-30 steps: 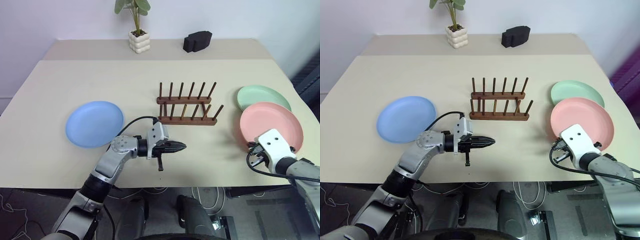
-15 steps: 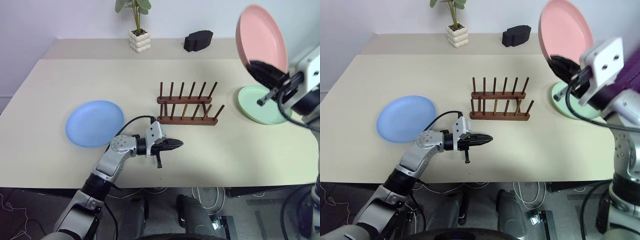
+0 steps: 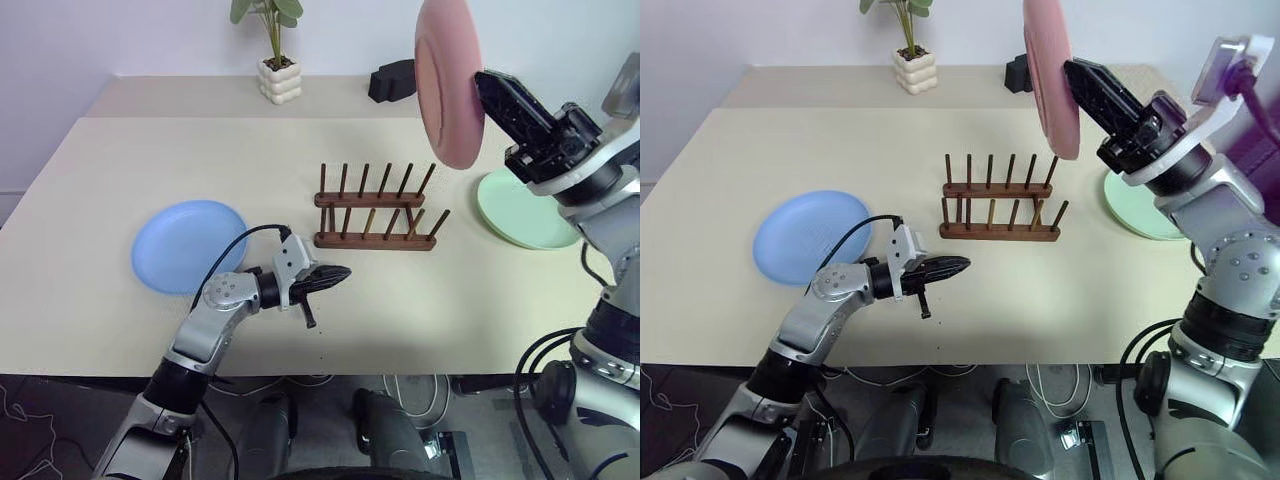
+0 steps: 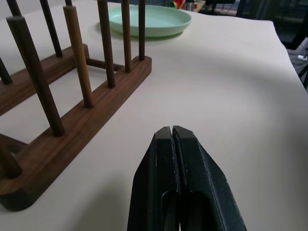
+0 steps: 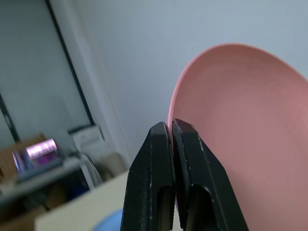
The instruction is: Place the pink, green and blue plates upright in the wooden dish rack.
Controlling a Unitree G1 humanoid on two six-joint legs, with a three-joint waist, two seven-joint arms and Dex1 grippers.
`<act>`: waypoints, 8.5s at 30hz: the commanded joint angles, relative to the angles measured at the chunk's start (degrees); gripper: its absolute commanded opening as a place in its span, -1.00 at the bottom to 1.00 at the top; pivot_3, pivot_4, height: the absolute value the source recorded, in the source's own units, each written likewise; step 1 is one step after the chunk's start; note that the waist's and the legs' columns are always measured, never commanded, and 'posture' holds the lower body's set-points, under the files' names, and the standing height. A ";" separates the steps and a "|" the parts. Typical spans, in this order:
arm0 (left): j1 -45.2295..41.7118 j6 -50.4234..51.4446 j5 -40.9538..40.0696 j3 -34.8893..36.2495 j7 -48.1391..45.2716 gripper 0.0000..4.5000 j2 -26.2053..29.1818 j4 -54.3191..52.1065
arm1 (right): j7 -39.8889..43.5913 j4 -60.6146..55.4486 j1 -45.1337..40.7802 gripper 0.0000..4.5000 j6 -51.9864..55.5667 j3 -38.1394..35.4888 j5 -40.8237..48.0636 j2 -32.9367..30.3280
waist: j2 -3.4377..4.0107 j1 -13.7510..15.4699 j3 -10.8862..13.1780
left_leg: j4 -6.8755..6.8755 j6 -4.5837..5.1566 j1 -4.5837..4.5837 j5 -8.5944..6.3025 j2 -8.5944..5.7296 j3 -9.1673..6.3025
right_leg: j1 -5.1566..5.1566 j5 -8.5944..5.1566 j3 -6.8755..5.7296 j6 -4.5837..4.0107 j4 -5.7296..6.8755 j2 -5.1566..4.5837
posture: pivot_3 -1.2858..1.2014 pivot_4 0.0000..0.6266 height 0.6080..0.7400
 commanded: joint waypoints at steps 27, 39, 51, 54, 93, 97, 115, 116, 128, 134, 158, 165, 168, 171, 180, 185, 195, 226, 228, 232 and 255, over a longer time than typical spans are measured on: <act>-0.60 0.20 -2.98 3.53 1.81 -1.00 0.33 -4.73 | -8.80 3.91 5.29 -0.97 -1.09 -0.08 11.05 2.43 | 0.01 -0.28 0.00 | 0.01 0.00 -0.02 0.00 -0.02 0.03 | -0.02 0.00 0.01 0.00 0.00 0.04 | 0.03 -0.52 0.94; -0.75 0.19 -2.73 3.18 2.15 -1.00 0.48 -4.49 | -9.35 6.93 7.25 -0.97 -1.11 -0.05 10.87 3.82 | 0.01 -0.28 0.00 | 0.01 0.00 -0.02 0.00 -0.02 0.03 | -0.02 0.00 0.01 0.01 0.00 0.04 | 0.03 -0.52 0.94; -0.21 0.13 -2.69 2.80 2.20 -1.00 0.45 -4.70 | -8.44 8.44 7.29 0.50 -4.56 -1.68 6.26 1.57 | 0.02 -0.30 -0.01 | 0.01 0.00 -0.02 0.00 -0.05 0.04 | -0.02 0.00 0.01 0.01 0.00 0.04 | 0.03 -0.52 0.94; -0.15 0.26 -2.77 2.83 2.20 -1.00 0.53 -4.78 | -7.40 8.69 7.09 0.50 -5.73 -2.10 3.87 -0.33 | 0.01 -0.23 -0.01 | 0.01 0.00 -0.03 0.00 -0.06 0.04 | -0.02 0.00 0.01 0.01 0.00 0.04 | 0.03 -0.52 0.94; -0.12 2.95 -2.44 1.86 2.65 -1.00 1.55 -6.86 | 6.55 48.56 9.50 -0.99 -50.40 30.04 -76.05 -17.61 | 0.01 -1.17 -0.04 | -0.01 0.00 0.68 -0.01 -0.15 0.14 | 0.71 -0.02 0.10 0.00 -0.12 0.04 | 0.03 -0.52 0.94; -0.21 2.88 -2.62 1.82 2.58 -1.00 1.49 -6.94 | 2.89 46.79 9.20 -0.99 -51.96 27.83 -76.72 -18.56 | 0.02 -1.19 -0.04 | -0.02 0.00 0.68 -0.01 -0.15 0.12 | 0.71 -0.02 0.09 0.00 -0.10 0.04 | 0.03 -0.52 0.94; -0.69 2.30 -3.13 2.98 2.59 -1.00 0.65 -6.17 | 4.79 14.81 -10.71 -0.99 -46.08 18.42 -58.50 -14.67 | 0.11 -1.30 0.02 | -0.18 0.00 0.59 -0.01 -0.09 0.18 | 0.44 -0.01 0.18 0.02 -0.02 0.11 | 0.03 -0.52 0.94; -0.52 2.63 -3.71 3.86 2.90 -1.00 0.74 -6.61 | 6.91 10.90 -10.83 -0.99 -43.44 18.47 -54.27 -13.66 | 0.12 -1.20 0.02 | -0.16 0.00 0.59 -0.01 -0.08 0.18 | 0.45 -0.01 0.18 0.01 -0.03 0.09 | 0.03 -0.52 0.94; 2.01 4.99 -4.93 5.45 4.28 -1.00 2.78 -11.04 | 1.99 -11.74 -5.35 -0.99 -12.64 14.39 -8.89 -3.29 | 0.09 -1.19 0.00 | -0.14 0.03 0.55 -0.02 0.04 0.00 | 0.40 -0.02 0.18 0.00 0.00 -0.02 | 0.03 -0.52 0.94; 1.69 5.78 -5.07 5.24 4.30 -1.00 2.79 -11.54 | -11.98 -13.43 2.27 -0.99 -8.12 15.55 3.81 5.63 | 0.10 -1.21 0.01 | -0.16 0.03 0.42 -0.02 0.03 0.03 | 0.23 -0.02 0.22 0.00 0.04 -0.02 | 0.03 -0.52 0.94; 1.06 6.08 -5.27 4.97 4.45 -1.00 2.86 -11.21 | -24.26 -6.43 4.98 -0.99 -8.86 14.38 7.77 12.21 | 0.10 -1.31 0.01 | -0.12 0.03 0.23 -0.01 0.01 0.14 | 0.08 -0.02 0.18 0.01 0.03 0.04 | 0.03 -0.52 0.94; 1.07 5.98 -5.27 5.14 4.40 -1.00 3.16 -11.26 | -25.53 -5.03 4.82 -0.99 -8.66 14.50 7.69 13.36 | 0.10 -1.34 0.01 | -0.12 0.03 0.23 -0.01 0.01 0.13 | 0.07 -0.02 0.18 0.01 0.03 0.05 | 0.03 -0.52 0.94; 1.04 5.92 -5.26 5.06 4.44 -1.00 3.17 -11.28 | -25.76 -4.65 4.88 -0.99 -8.64 14.26 7.83 13.61 | 0.10 -1.35 0.01 | -0.13 0.03 0.22 -0.01 0.01 0.13 | 0.06 -0.02 0.18 0.01 0.03 0.05 | 0.03 -0.52 0.94; 0.98 5.78 -5.18 4.90 4.43 -1.00 3.09 -11.18 | -25.62 -4.61 5.05 -0.86 -8.55 14.18 7.91 13.63 | 0.10 -1.35 0.01 | -0.13 0.03 0.22 -0.01 0.02 0.13 | 0.06 -0.02 0.18 0.01 0.03 0.05 | 0.03 -0.52 0.94; 1.04 5.74 -5.20 4.87 4.31 -1.00 3.12 -11.16 | -25.80 -4.77 5.15 0.98 -8.57 14.06 7.39 13.93 | 0.10 -1.36 0.01 | -0.13 0.03 0.21 -0.02 0.02 0.13 | 0.06 -0.02 0.18 0.01 0.03 0.05 | 0.03 -0.52 0.94; 1.09 5.96 -5.23 4.85 4.39 -1.00 3.19 -11.46 | -25.42 -4.89 5.02 0.98 -8.73 13.98 6.79 13.67 | 0.10 -1.36 0.01 | -0.13 0.03 0.19 -0.02 0.02 0.13 | 0.03 -0.02 0.17 0.01 0.02 0.05 | 0.03 -0.52 0.94; 0.63 6.68 -5.47 4.85 4.73 -1.00 3.13 -11.83 | -23.92 -6.22 4.21 0.98 -7.63 13.75 4.37 9.45 | 0.10 -1.34 0.01 | -0.12 0.03 0.11 -0.01 0.01 0.13 | -0.01 -0.02 0.16 0.01 0.00 0.05 | 0.03 -0.52 0.94; 0.78 22.54 -4.61 31.96 26.81 0.97 13.57 -9.90 | 18.79 -7.51 -4.50 1.00 -28.06 35.90 -42.96 -9.02 | 0.06 -1.33 0.04 | -0.09 0.02 -0.07 -0.01 -0.05 0.07 | -0.17 0.03 0.03 0.11 -0.02 0.07 | 0.03 -0.52 0.94; 0.01 30.12 -3.76 35.88 32.68 0.97 14.86 -9.29 | 19.77 -6.15 -5.17 1.00 -32.11 38.14 -47.41 -7.26 | 0.03 -1.41 0.06 | -0.07 0.02 -0.07 -0.01 -0.08 0.06 | -0.17 0.03 0.03 0.12 -0.01 0.06 | 0.03 -0.52 0.94; -1.28 39.33 -4.89 40.68 37.37 0.97 15.62 -10.30 | 21.85 -3.96 -5.75 1.00 -37.66 40.03 -53.05 -5.25 | -0.08 -1.21 0.10 | -0.07 0.01 -0.08 -0.01 -0.07 -0.01 | -0.17 0.09 -0.02 0.23 0.01 0.06 | 0.03 -0.52 0.94; 1.98 53.72 -5.06 43.07 38.97 -0.97 14.23 -6.05 | 24.75 -2.38 -3.84 1.00 -41.99 40.35 -59.90 -0.73 | -0.10 -1.25 0.07 | -0.19 -0.17 0.07 0.06 -0.08 0.00 | -0.20 0.13 -0.02 0.16 0.12 0.01 | 0.03 -0.52 0.94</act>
